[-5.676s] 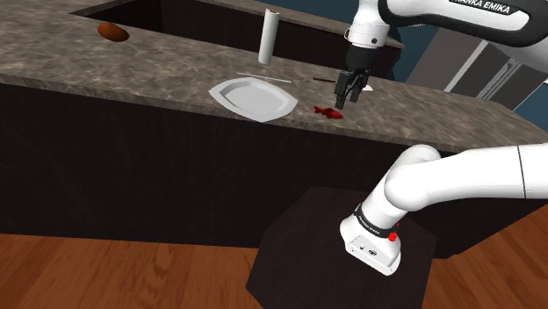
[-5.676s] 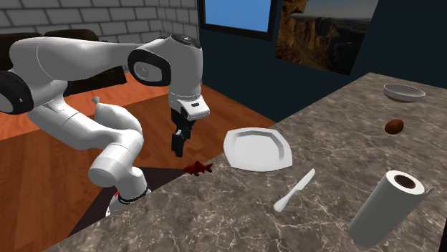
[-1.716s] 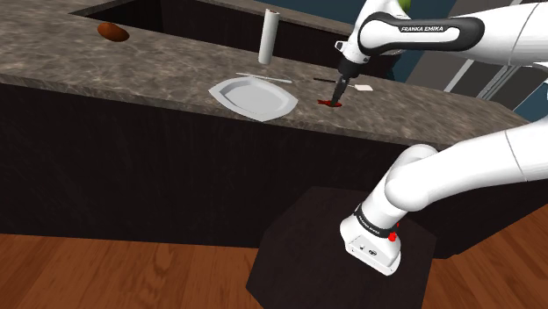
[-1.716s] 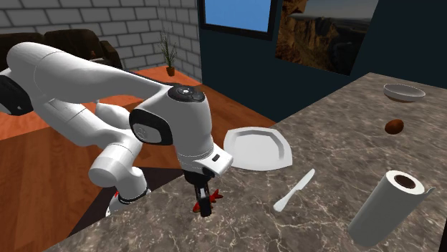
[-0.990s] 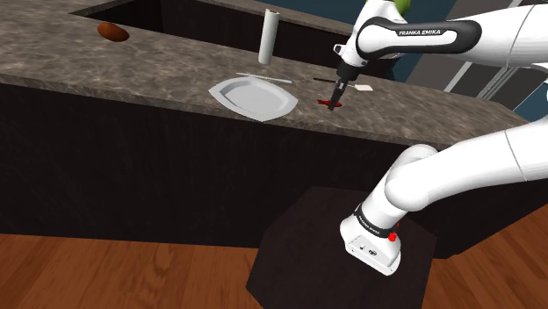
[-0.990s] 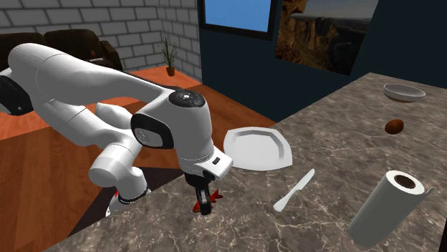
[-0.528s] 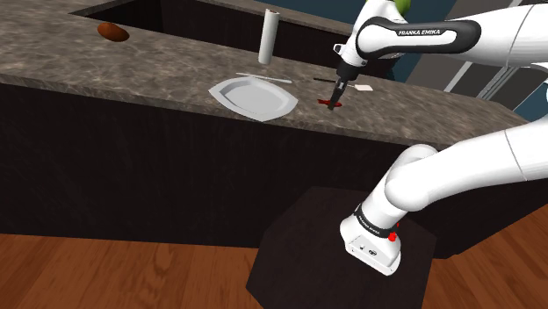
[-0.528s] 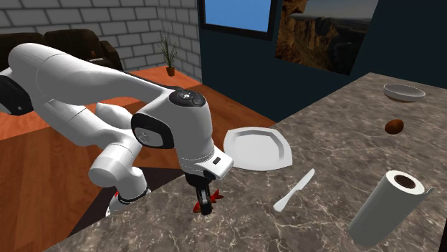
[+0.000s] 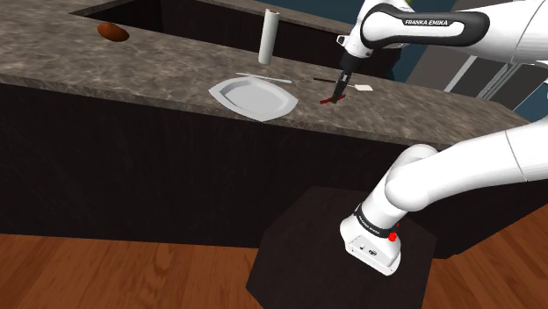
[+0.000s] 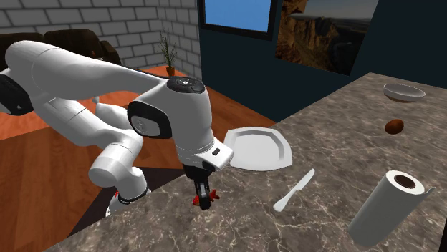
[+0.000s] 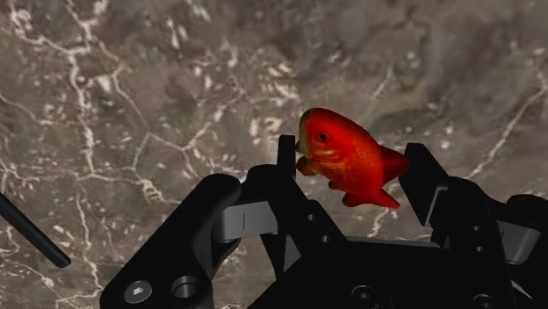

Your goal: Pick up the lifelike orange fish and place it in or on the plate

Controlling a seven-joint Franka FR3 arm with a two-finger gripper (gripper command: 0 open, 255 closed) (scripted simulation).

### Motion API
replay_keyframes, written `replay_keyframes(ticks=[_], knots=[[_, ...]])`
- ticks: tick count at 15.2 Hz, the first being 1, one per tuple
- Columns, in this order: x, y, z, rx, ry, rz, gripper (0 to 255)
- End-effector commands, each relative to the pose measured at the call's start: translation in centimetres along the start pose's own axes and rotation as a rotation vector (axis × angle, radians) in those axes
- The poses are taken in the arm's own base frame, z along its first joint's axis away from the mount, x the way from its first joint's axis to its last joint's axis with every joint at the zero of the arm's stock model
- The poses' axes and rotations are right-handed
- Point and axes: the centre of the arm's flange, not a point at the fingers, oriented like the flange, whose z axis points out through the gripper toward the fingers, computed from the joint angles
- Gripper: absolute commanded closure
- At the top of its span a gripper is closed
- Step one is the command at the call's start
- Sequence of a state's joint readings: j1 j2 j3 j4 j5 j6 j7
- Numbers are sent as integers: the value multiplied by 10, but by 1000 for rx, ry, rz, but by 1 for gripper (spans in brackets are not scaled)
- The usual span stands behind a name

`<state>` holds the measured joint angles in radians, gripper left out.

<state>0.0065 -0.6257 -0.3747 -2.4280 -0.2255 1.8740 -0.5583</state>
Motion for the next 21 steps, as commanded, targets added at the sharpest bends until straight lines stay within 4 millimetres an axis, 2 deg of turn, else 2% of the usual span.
replay_keyframes(ticks=[1, 11, 12, 21], knots=[[0, 0, -11, 0, 0, 0, 255], [2, 2, -64, 0, 0, 0, 255], [2, 2, -64, 0, 0, 0, 255], [93, -74, -63, 0, 0, 0, 255]])
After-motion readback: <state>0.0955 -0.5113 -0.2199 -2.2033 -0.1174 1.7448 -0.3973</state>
